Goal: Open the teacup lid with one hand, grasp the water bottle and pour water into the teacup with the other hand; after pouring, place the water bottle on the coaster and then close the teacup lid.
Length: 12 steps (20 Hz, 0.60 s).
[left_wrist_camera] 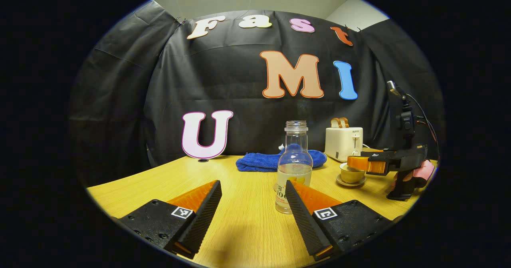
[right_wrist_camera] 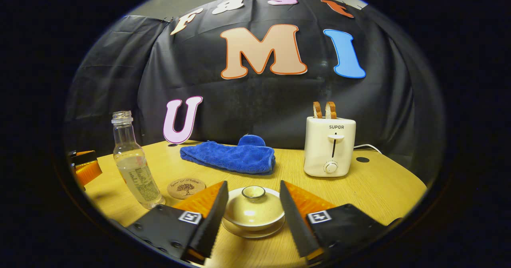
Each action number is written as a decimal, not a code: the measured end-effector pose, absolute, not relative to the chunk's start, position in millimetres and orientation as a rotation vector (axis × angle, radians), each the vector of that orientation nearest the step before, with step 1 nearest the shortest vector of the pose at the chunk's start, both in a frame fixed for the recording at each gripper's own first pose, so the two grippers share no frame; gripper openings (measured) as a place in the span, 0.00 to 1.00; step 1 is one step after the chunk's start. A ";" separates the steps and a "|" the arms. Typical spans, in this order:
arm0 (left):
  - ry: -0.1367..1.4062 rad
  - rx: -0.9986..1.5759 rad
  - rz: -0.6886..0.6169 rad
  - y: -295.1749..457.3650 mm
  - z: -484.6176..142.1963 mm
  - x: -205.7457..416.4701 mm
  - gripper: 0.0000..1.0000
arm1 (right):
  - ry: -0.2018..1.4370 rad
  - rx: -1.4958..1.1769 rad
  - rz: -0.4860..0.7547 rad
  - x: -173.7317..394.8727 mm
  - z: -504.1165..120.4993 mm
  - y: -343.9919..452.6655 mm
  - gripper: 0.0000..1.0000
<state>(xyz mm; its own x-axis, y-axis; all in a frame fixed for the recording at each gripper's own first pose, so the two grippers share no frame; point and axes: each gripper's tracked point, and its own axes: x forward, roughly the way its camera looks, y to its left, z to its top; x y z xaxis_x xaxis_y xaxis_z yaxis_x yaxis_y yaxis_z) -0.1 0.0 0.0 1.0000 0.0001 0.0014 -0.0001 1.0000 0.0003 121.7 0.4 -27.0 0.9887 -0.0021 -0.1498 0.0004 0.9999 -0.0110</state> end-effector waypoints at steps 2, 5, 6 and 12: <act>-0.001 0.000 0.000 0.0 0.1 0.0 0.94 | 0.170 -0.008 -0.015 124.2 -30.7 -2.4 0.75; -0.001 0.000 0.000 0.1 -0.1 0.0 0.94 | 0.178 -0.021 -0.010 132.1 -34.2 -0.1 0.61; -0.001 0.000 0.000 0.1 0.1 -0.1 0.94 | 0.175 -0.027 -0.003 130.9 -30.6 1.7 0.56; -0.001 0.000 0.000 0.1 0.2 0.1 0.94 | 0.167 -0.078 0.000 130.4 -30.5 4.5 0.31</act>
